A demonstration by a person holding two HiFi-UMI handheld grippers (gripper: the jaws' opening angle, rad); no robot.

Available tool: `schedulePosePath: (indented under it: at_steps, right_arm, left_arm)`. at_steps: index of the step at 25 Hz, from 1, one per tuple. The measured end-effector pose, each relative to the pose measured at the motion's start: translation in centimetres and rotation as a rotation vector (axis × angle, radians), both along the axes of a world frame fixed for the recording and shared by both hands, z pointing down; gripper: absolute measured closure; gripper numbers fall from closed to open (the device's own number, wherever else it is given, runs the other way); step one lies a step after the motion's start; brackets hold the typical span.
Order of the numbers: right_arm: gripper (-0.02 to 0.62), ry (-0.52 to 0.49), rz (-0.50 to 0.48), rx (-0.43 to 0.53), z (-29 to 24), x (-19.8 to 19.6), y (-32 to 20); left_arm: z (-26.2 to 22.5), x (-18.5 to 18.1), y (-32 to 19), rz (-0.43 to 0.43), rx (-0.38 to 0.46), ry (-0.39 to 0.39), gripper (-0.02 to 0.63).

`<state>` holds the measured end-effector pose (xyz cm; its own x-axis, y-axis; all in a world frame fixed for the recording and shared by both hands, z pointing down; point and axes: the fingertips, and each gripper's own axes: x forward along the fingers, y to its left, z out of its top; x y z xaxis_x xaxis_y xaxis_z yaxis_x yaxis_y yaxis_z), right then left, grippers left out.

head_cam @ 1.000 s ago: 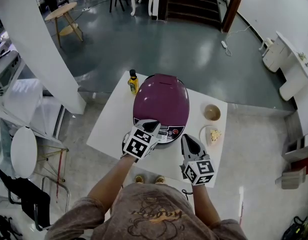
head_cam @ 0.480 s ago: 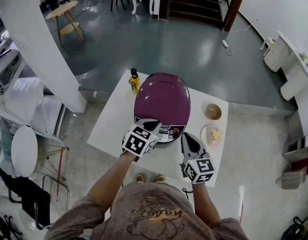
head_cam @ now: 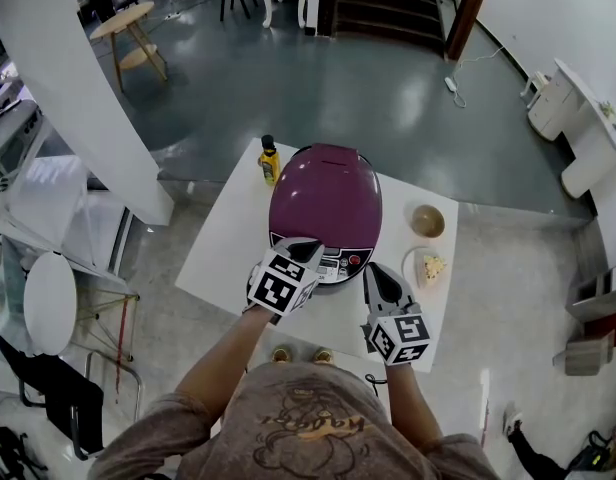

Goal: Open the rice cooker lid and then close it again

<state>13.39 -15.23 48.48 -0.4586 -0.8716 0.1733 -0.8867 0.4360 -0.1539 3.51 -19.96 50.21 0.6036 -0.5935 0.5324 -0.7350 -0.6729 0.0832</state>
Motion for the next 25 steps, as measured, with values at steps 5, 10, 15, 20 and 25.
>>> schedulePosePath:
  at_steps: [5,10,15,20,25]
  right_arm:
    - [0.594,0.003,-0.002,-0.001,0.23,-0.15,-0.22]
    - [0.594,0.003,-0.005,-0.004,0.21,-0.29,-0.47]
    - [0.594,0.002,-0.008,-0.004,0.26,-0.57,-0.7]
    - [0.594,0.005,-0.006,0.001,0.09,-0.55,-0.83]
    - [0.594,0.006,0.002,0.003,0.2,-0.27,-0.94]
  left_arm:
    - [0.18,-0.03,-0.02,0.008,-0.011,0.002,0.586]
    - [0.01,0.1,-0.04,0.004,0.002,0.001,0.586]
    - [0.09,0.02,-0.06,-0.001,0.011,0.001,0.586]
    - [-0.05,0.1,0.03,0.029,-0.006,-0.003,0.586]
    - [-0.01,0.07,-0.05,0.025,-0.009,0.005,0.586]
